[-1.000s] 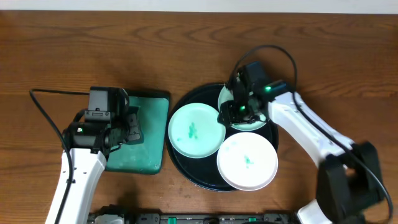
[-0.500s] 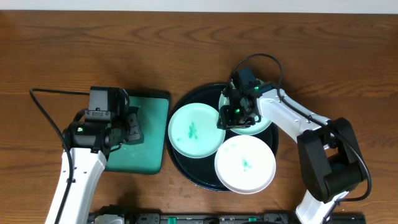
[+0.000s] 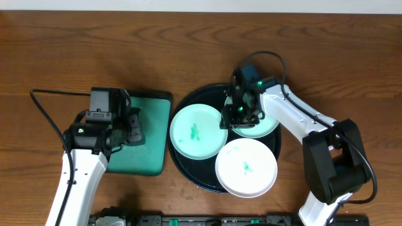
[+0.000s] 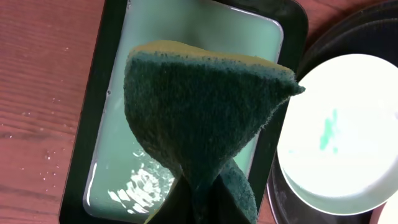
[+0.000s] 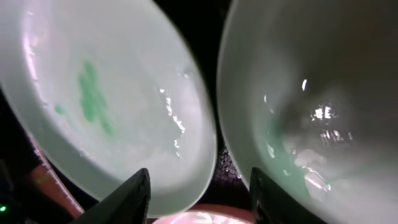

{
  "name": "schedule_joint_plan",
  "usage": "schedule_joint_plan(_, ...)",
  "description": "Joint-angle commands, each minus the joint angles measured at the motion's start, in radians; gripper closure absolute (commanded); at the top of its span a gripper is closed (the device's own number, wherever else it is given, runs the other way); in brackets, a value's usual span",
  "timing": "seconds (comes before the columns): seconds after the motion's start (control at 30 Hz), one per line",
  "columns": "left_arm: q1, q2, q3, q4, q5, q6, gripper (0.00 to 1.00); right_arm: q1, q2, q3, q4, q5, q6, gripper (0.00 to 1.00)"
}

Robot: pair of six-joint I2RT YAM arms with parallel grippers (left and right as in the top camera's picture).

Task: Clean dirty plates on tray and stack at the side
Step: 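Grip the top pale green plate rim with the right gripper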

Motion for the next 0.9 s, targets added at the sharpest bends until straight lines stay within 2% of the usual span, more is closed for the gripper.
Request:
schedule_joint_plan(0.0,0.002,0.0,0.016,0.0,-0.011,0.005,0.93,0.0,-0.018,0.057,-0.05,0.011,-0.006,0.51)
schedule_joint_plan(0.23,0.002,0.0,0.016,0.001,-0.011,0.005,0.93,0.053,-0.016,0.05,-0.155,0.0,0.066,0.54)
schedule_joint_plan(0.5,0.002,0.0,0.016,0.001,-0.011,0.005,0.93,0.132,-0.006,0.046,-0.118,0.117,0.158,0.56)
schedule_joint_plan(0.87,0.002,0.0,0.016,0.001,-0.011,0.005,0.93,0.097,0.008,0.045,-0.101,0.161,0.172,0.56)
